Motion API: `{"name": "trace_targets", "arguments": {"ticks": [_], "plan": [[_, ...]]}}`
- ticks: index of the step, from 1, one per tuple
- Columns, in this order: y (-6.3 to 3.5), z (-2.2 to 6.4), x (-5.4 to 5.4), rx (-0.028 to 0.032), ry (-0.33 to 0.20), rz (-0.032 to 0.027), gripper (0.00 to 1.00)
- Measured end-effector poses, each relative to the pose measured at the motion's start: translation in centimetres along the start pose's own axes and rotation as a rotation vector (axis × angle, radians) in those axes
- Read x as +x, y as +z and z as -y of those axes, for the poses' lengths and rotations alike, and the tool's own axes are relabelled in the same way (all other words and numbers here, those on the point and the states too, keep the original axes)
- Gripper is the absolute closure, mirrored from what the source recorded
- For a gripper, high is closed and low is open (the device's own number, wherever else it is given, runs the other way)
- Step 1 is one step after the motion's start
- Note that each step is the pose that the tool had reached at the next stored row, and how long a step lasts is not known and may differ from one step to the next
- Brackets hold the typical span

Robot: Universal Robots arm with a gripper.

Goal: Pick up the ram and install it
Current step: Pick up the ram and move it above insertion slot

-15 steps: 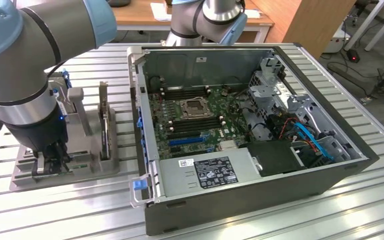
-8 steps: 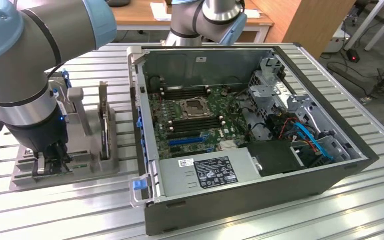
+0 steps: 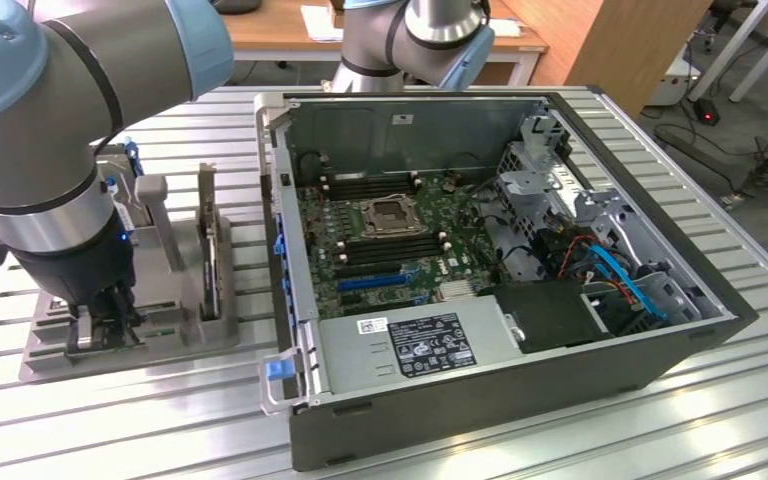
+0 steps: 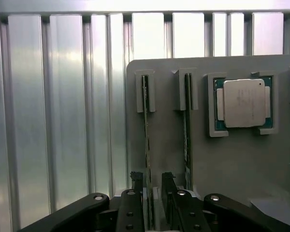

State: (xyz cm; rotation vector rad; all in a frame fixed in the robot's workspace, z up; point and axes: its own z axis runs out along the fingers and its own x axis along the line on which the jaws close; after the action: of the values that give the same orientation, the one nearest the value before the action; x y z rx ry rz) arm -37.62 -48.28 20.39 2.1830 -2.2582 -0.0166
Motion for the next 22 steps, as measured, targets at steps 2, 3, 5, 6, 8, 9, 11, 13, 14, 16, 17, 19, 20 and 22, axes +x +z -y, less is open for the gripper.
{"name": "trace_targets", "arguments": {"ticks": [2, 3, 5, 6, 8, 9, 11, 13, 14, 16, 17, 19, 20, 22], "plan": [[0.01, -0.01, 0.00, 0.0000, -0.012, 0.0000, 0.71], [0.01, -0.01, 0.00, 0.0000, -0.012, -0.0001, 0.71], [0.03, -0.01, 0.00, 0.0001, -0.013, 0.0006, 0.71], [0.04, -0.01, 0.00, 0.0000, -0.016, 0.0006, 0.71], [0.04, -0.01, 0.00, -0.0003, -0.029, 0.0003, 0.71], [0.05, -0.01, 0.00, -0.0003, -0.037, 0.0003, 0.71], [0.06, -0.01, 0.00, -0.0004, -0.052, 0.0002, 0.71], [0.06, -0.01, 0.00, -0.0004, -0.062, 0.0002, 0.71], [0.06, -0.01, 0.00, -0.0004, -0.062, 0.0001, 0.71], [0.06, -0.01, 0.00, -0.0004, -0.065, 0.0001, 0.71], [0.06, -0.01, 0.00, -0.0004, -0.065, 0.0001, 0.71], [0.06, -0.01, 0.00, -0.0004, -0.065, 0.0001, 0.71], [0.07, -0.01, 0.00, -0.0004, -0.065, 0.0002, 0.71], [0.17, 0.00, 0.00, -0.0001, -0.065, 0.0004, 0.71]]}}
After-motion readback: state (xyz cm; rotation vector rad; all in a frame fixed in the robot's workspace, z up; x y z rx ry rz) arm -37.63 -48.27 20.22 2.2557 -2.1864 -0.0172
